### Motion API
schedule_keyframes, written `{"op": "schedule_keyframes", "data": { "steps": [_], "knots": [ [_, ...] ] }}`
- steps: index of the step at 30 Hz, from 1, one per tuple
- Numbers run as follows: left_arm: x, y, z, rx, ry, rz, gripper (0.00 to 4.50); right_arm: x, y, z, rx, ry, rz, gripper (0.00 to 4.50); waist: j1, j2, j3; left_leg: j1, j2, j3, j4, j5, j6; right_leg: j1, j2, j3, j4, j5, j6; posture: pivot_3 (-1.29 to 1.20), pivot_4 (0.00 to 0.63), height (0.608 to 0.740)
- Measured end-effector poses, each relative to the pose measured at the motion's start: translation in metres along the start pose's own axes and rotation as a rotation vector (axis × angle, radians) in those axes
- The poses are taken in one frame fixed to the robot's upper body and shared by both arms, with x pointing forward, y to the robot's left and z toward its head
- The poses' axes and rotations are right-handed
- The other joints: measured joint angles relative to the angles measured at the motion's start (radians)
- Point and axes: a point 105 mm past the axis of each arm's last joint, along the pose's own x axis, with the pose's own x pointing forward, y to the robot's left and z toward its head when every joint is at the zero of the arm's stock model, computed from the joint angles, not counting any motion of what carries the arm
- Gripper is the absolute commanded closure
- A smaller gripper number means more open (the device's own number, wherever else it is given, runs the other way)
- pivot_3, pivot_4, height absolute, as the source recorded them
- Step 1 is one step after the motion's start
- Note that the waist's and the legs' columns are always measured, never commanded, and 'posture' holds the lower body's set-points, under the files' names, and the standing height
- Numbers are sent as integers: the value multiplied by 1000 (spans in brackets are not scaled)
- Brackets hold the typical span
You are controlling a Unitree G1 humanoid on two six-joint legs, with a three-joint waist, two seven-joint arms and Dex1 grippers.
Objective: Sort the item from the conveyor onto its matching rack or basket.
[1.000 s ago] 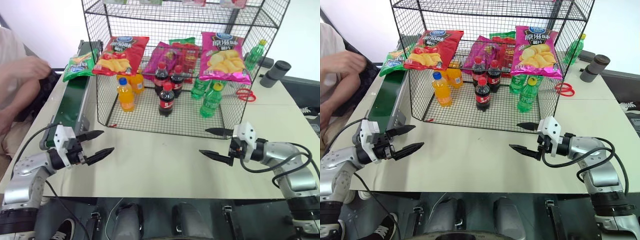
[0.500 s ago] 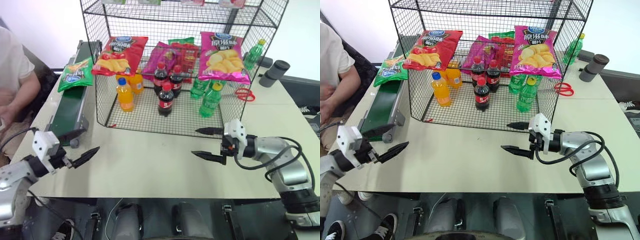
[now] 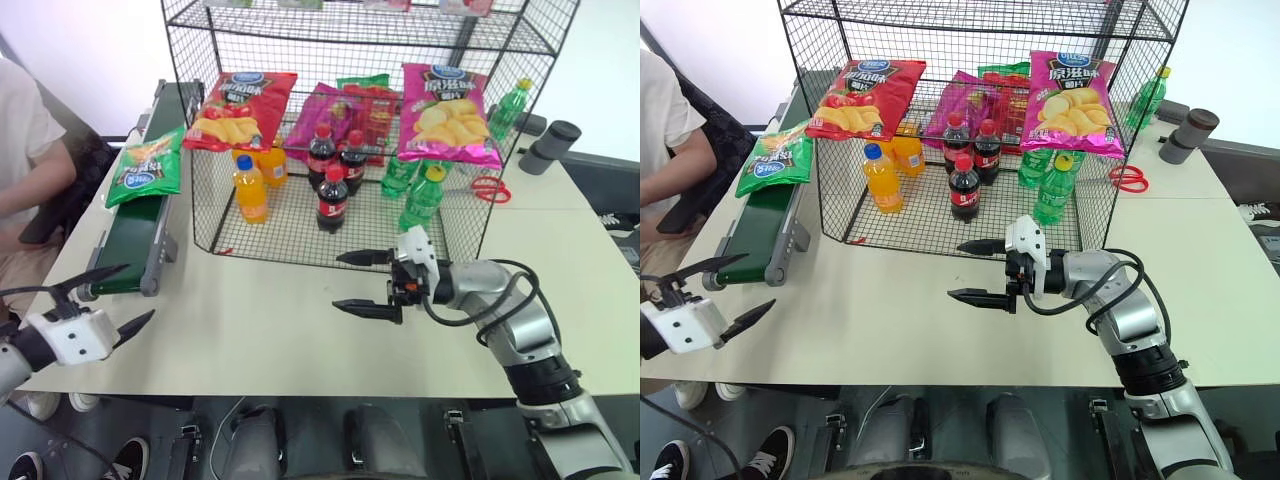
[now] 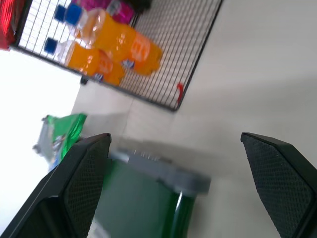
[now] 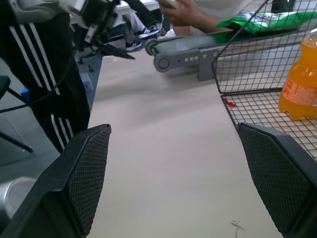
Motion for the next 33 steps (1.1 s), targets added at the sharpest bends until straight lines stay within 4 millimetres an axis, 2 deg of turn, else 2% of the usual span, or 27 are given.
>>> {"op": "schedule_keyframes", "data": {
  "steps": [4, 9, 15, 20, 26, 33],
  "knots": [
    [-12, 4, -15, 61, 85, 62, 0, 0, 0, -2, 3, 4, 0, 230, 0, 0, 0, 0, 0, 1, 0, 0, 0, 0, -1, 0, 0, 0, 0, 0, 150, 740],
    [-18, -2, -30, 106, 179, 68, 0, 2, 2, -3, -4, 5, 17, 230, -2, 0, 0, 0, 0, 1, 0, 0, 0, 0, 0, 0, 0, 0, 0, 0, 150, 740],
    [-20, 7, -35, 149, 220, 107, 0, 31, 15, -5, -5, -29, 93, 230, -4, 0, 0, 0, 0, 1, 0, 0, 0, 0, 0, 0, 1, 0, 0, 0, 150, 740],
    [-20, 10, -38, 170, 239, 123, 0, 32, 12, -4, 13, -23, 87, 230, -1, -1, 0, 0, 0, 2, 0, 0, 0, 0, -1, -1, 1, 0, 0, 0, 150, 740],
    [-16, 16, -40, 196, 261, 147, 0, 31, 12, -6, 27, -16, 86, 230, -2, -1, 0, 0, 0, 3, 0, 0, 0, 0, 0, -1, 1, 0, 0, 0, 150, 740],
    [4, 3, -37, 168, 229, 117, 0, 30, 7, -1, 12, -24, 61, 230, -2, -1, 0, 0, 0, 3, 0, 0, 0, 0, 0, -1, 1, 0, 0, 0, 150, 740]
  ]
}}
